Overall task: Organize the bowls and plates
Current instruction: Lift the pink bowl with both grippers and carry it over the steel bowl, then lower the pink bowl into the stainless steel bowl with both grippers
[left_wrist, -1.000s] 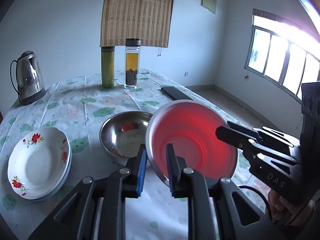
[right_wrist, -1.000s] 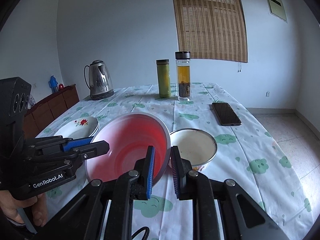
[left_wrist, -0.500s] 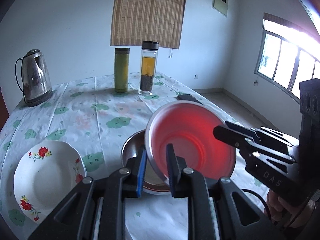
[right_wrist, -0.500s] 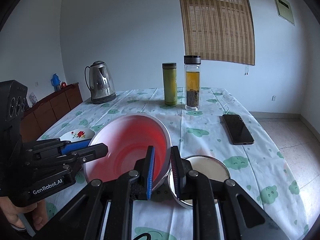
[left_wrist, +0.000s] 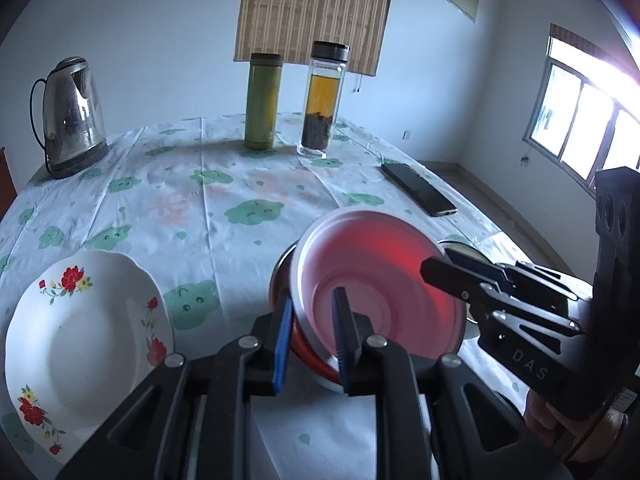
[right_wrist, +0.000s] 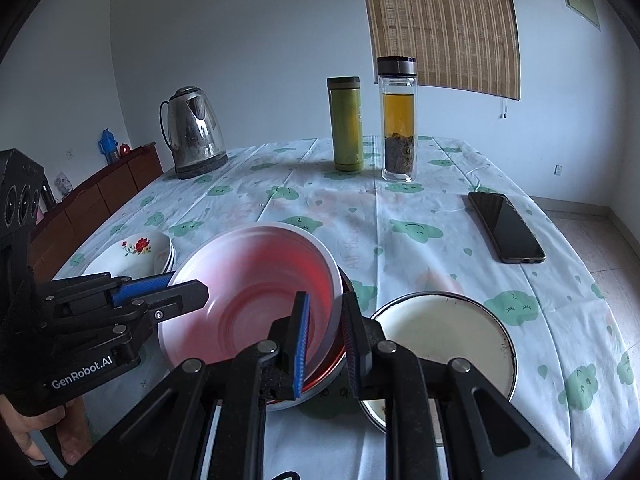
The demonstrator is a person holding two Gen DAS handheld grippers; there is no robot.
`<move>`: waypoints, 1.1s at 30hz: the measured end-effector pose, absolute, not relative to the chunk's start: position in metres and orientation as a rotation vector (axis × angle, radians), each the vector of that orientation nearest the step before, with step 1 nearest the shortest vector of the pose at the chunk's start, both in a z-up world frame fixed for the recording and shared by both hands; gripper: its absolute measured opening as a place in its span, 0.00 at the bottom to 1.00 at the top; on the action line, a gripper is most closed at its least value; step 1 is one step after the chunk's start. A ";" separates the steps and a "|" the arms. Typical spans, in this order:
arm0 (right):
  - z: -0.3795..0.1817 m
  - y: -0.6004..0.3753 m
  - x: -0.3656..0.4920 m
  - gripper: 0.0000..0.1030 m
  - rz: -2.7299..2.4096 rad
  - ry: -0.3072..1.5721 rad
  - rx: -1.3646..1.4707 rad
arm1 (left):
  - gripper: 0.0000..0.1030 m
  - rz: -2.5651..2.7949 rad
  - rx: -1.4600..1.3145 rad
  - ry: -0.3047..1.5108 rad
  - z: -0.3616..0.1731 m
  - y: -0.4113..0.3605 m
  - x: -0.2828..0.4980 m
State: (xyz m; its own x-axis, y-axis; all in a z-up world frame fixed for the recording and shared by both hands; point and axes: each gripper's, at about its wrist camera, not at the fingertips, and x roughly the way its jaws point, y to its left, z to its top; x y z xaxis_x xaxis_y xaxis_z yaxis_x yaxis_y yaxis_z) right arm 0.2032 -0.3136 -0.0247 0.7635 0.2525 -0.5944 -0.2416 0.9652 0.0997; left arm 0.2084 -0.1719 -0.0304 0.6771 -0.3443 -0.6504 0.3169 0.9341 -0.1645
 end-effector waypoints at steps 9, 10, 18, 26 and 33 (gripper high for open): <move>-0.026 -0.314 0.203 0.17 0.255 0.626 0.028 | 0.17 -0.378 -0.046 0.740 -0.033 -0.174 0.209; -0.025 -0.314 0.203 0.17 0.254 0.624 0.029 | 0.17 -0.376 -0.047 0.741 -0.033 -0.173 0.209; -0.031 -0.313 0.205 0.17 0.259 0.638 0.036 | 0.17 -0.370 -0.053 0.743 -0.034 -0.171 0.210; -0.035 -0.311 0.209 0.17 0.266 0.655 0.033 | 0.17 -0.358 -0.062 0.734 -0.033 -0.166 0.211; -0.039 -0.306 0.212 0.17 0.279 0.672 0.033 | 0.17 -0.350 -0.064 0.734 -0.033 -0.164 0.211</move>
State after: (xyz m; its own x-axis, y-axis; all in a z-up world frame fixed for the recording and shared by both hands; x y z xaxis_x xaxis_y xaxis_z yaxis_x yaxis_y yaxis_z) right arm 0.2118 -0.3056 -0.0395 0.7464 0.2659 -0.6100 -0.2447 0.9621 0.1199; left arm 0.2111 -0.1637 -0.0327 0.6873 -0.3346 -0.6447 0.2904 0.9401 -0.1783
